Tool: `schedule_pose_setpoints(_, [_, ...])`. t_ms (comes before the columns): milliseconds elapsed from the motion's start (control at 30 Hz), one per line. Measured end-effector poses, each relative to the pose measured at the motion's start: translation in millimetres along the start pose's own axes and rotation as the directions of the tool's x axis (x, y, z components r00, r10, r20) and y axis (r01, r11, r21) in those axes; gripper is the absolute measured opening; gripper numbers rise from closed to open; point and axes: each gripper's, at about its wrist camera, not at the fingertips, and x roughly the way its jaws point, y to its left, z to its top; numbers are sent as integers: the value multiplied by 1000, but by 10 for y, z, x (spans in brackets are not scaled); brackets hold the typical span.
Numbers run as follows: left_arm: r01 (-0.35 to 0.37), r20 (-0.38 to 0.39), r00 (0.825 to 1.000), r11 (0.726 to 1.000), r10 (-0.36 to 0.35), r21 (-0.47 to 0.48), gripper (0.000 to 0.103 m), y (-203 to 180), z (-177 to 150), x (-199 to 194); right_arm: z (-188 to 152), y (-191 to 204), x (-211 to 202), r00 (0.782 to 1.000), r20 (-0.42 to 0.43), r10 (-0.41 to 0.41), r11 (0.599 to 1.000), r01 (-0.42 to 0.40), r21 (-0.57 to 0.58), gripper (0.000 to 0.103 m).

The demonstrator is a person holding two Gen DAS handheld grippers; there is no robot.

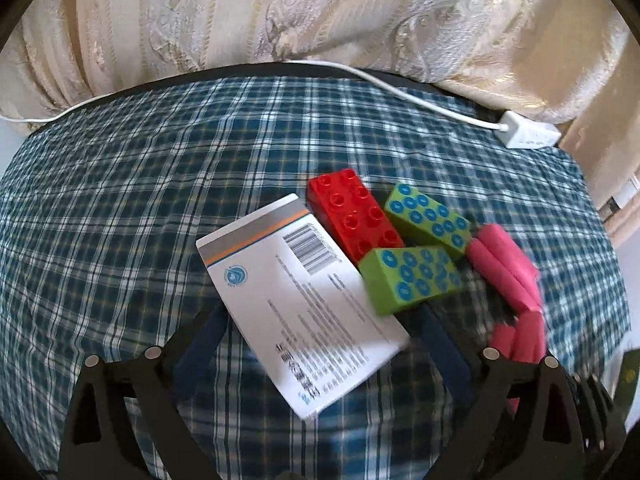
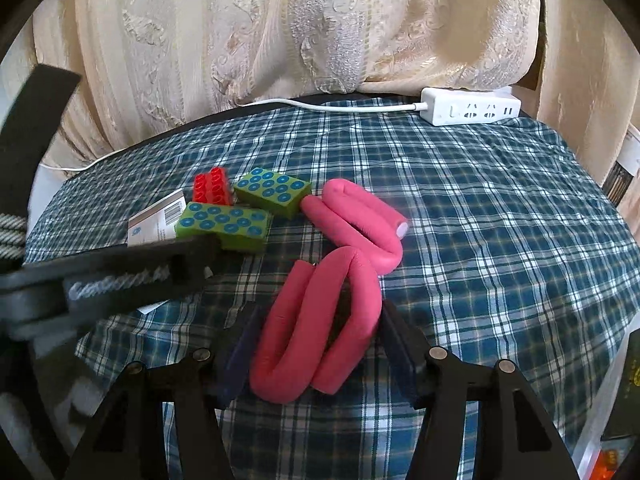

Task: Organize objects
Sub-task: 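Grasp the white medicine box with the left gripper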

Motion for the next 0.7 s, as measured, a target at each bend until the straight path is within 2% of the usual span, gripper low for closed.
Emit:
schedule_pose_setpoints(200, [-29, -16, 999, 1000, 29, 7, 96, 76, 19, 46, -5, 0, -1, 1000, 1, 2, 1000, -2, 3, 62])
schedule_pose_setpoints(533, [-94, -11, 996, 995, 93, -45, 96, 572, -80, -55, -5, -5, -1, 1000, 0, 3, 1000, -3, 2, 62])
schedule_pose_setpoints(700, [-90, -7, 996, 995, 90, -47, 96, 588, -20, -34, -5, -1, -4, 1000, 1, 5, 1000, -5, 3, 62])
